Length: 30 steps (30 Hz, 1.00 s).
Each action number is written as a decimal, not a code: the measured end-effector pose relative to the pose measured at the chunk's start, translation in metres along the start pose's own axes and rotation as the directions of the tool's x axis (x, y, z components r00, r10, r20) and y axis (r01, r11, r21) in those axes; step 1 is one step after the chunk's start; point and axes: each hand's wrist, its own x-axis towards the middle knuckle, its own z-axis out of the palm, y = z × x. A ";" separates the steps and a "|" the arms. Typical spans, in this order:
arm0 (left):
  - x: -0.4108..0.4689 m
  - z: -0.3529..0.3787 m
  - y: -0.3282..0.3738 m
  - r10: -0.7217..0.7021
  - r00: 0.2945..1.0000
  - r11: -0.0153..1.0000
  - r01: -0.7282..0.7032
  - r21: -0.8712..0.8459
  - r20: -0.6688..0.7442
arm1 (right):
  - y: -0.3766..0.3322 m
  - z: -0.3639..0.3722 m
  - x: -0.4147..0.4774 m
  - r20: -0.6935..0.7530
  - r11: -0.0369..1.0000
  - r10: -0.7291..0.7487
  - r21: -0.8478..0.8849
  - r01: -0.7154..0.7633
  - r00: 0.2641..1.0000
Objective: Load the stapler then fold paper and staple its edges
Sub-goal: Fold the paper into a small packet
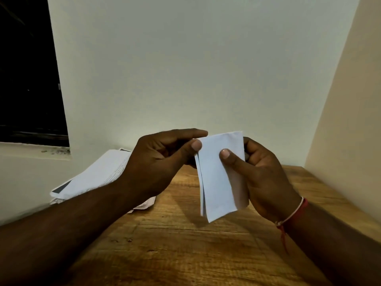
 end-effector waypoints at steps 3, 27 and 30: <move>0.003 -0.002 0.001 -0.031 1.000 0.997 0.030 -0.078 -0.006 | -0.003 -0.001 0.000 0.068 0.990 0.089 0.099 -0.096 0.994; 0.003 -0.009 -0.015 0.009 0.992 0.999 -0.013 0.037 0.123 | 0.000 0.006 -0.005 0.077 0.975 0.216 0.031 -0.219 0.973; 0.003 -0.008 -0.013 -0.022 0.992 0.998 0.028 -0.049 0.123 | -0.001 0.008 -0.006 0.079 0.974 0.222 0.025 -0.225 0.972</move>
